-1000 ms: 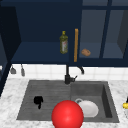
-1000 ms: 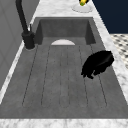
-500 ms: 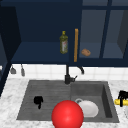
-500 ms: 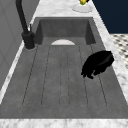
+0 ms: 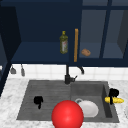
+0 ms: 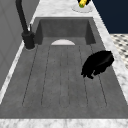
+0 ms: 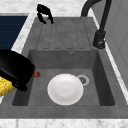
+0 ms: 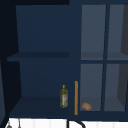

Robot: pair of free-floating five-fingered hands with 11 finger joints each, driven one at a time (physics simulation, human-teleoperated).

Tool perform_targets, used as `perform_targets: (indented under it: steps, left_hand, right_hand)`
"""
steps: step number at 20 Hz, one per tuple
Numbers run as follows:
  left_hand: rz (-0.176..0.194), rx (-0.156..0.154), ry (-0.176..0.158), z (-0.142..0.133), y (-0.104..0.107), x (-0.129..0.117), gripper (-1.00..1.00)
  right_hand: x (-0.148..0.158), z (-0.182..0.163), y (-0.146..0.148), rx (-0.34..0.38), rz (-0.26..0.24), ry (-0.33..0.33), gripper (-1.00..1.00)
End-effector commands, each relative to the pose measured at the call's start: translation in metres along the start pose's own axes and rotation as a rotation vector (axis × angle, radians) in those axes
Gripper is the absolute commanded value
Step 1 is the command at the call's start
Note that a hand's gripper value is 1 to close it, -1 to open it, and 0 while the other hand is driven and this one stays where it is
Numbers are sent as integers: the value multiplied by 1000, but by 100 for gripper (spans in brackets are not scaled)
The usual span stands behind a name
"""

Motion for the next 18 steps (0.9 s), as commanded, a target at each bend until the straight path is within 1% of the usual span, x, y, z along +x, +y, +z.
perform_targets:
  steps: [1, 4, 8, 14, 17, 18]
  left_hand:
    - [0, 0, 0, 0, 0, 0, 0]
    - [0, 0, 0, 0, 0, 0, 0]
    - [0, 0, 0, 0, 0, 0, 0]
    - [0, 0, 0, 0, 0, 0, 0]
    - [0, 0, 0, 0, 0, 0, 0]
    - [0, 0, 0, 0, 0, 0, 0]
  right_hand:
    - [30, 3, 1, -50, -28, -15, 100]
    - [53, 7, 6, -63, -37, -18, 100]
    - [86, 10, 12, -76, -36, -16, 100]
    - [133, 15, 22, -72, -36, -14, 100]
    - [153, 16, 33, -67, -30, -30, 100]
    - [156, 17, 39, -64, -24, -48, 100]
